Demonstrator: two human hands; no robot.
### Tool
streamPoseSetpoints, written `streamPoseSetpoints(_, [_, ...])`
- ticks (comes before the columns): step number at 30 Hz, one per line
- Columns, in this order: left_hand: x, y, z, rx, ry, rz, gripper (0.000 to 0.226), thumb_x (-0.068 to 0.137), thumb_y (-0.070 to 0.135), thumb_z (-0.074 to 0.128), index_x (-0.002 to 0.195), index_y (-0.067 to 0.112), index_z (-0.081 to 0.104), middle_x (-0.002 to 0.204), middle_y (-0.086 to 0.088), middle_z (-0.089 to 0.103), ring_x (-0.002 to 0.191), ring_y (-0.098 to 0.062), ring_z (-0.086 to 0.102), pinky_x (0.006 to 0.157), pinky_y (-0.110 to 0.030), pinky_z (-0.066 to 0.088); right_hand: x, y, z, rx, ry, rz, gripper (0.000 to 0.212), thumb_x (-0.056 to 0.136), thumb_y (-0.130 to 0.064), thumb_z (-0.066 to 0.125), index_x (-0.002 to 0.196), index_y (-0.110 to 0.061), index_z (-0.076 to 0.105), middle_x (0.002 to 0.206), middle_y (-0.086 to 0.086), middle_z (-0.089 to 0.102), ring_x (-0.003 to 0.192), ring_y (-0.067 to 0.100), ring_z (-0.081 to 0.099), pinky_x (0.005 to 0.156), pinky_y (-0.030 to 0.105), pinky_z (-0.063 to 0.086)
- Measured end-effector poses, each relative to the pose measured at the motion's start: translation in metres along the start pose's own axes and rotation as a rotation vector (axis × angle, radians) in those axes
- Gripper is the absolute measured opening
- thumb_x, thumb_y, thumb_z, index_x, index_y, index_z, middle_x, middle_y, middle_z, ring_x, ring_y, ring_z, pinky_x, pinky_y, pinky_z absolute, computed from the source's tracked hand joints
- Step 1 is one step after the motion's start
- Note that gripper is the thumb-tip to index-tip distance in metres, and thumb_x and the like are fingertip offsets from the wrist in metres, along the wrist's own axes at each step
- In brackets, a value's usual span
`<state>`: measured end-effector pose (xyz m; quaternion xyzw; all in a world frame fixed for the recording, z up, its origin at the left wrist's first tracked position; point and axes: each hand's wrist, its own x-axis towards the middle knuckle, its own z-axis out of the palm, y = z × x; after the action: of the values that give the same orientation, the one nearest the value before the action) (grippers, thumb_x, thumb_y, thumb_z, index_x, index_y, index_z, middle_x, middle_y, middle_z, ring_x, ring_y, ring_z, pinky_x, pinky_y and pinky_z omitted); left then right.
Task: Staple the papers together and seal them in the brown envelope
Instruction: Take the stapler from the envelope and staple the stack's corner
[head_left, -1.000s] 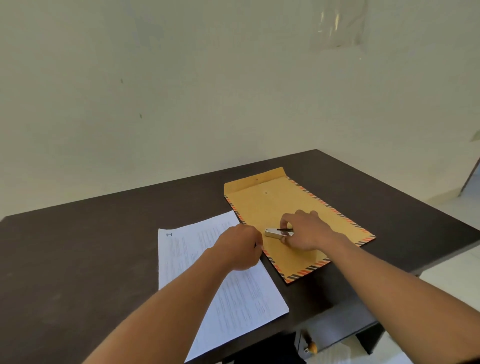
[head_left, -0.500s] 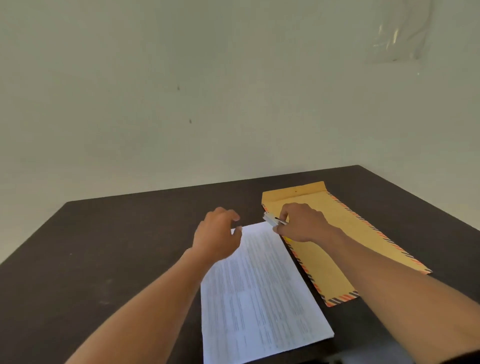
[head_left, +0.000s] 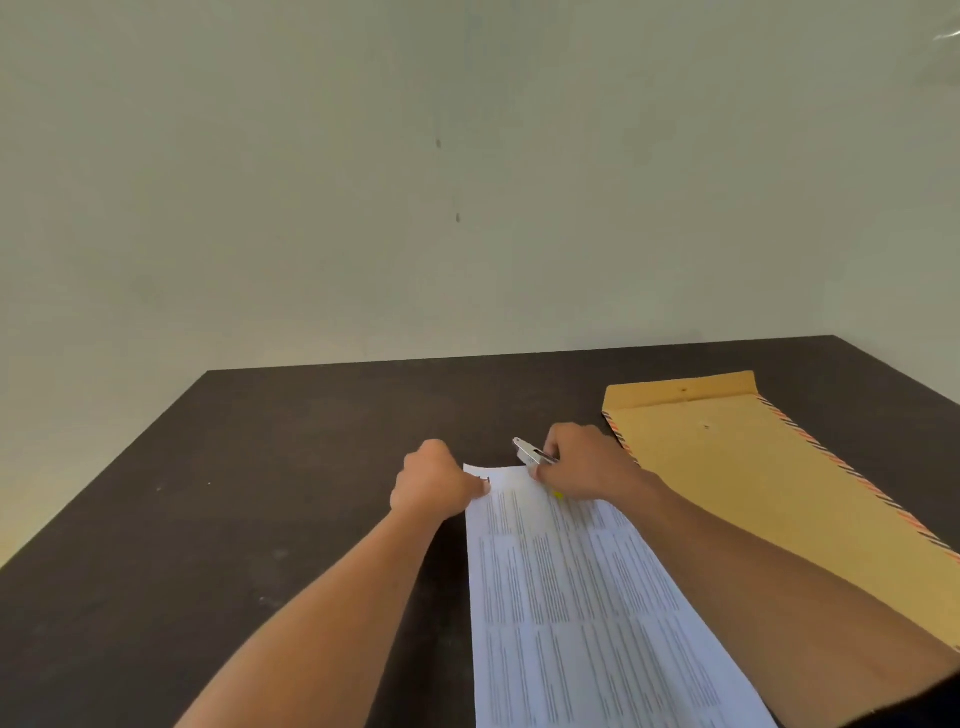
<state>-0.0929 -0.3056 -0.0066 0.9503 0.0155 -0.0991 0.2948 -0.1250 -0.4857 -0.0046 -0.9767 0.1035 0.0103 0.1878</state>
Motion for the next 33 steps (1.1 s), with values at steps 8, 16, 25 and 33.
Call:
streamPoseSetpoints(8, [0.010,-0.003,0.008,-0.110,-0.026,-0.047,0.018,0.084,0.023,0.076,0.097,0.012,0.070,0.088,-0.002,0.070,0.071,-0.013,0.065,0.065,-0.029,0.058,0.000,0.003,0.009,-0.067,0.054,-0.027,0.021,0.091,-0.041,0.064,0.099,-0.024,0.056,0.085,-0.005,0.063,0.073,0.011,0.061,0.062,0.026,0.046])
streamPoseSetpoints(16, [0.008,-0.013,0.001,-0.200,0.027,0.167,0.006,0.098,0.019,0.052,0.100,0.023,0.048,0.092,0.003,0.056,0.074,-0.012,0.053,0.060,-0.024,0.044,0.002,0.006,0.004,0.120,0.132,0.042,0.024,0.090,-0.042,0.061,0.094,-0.018,0.056,0.087,0.001,0.065,0.077,0.020,0.063,0.064,0.034,0.050])
streamPoseSetpoints(25, [0.014,-0.077,-0.041,-0.338,0.140,0.061,0.004,0.099,0.021,0.055,0.100,0.018,0.055,0.097,-0.003,0.067,0.084,-0.019,0.064,0.070,-0.033,0.052,-0.006,0.017,0.013,-0.101,0.233,0.227,0.024,0.091,-0.044,0.060,0.099,-0.022,0.054,0.091,-0.003,0.061,0.083,0.016,0.055,0.082,0.037,0.047])
streamPoseSetpoints(33, [0.005,-0.053,-0.021,-0.423,0.083,0.141,0.006,0.098,0.026,0.059,0.098,0.020,0.059,0.092,-0.003,0.072,0.081,-0.020,0.068,0.074,-0.038,0.059,-0.006,0.030,0.005,0.072,0.223,0.313,0.029,0.093,-0.040,0.062,0.076,-0.017,0.057,0.072,0.000,0.058,0.063,0.014,0.058,0.052,0.025,0.039])
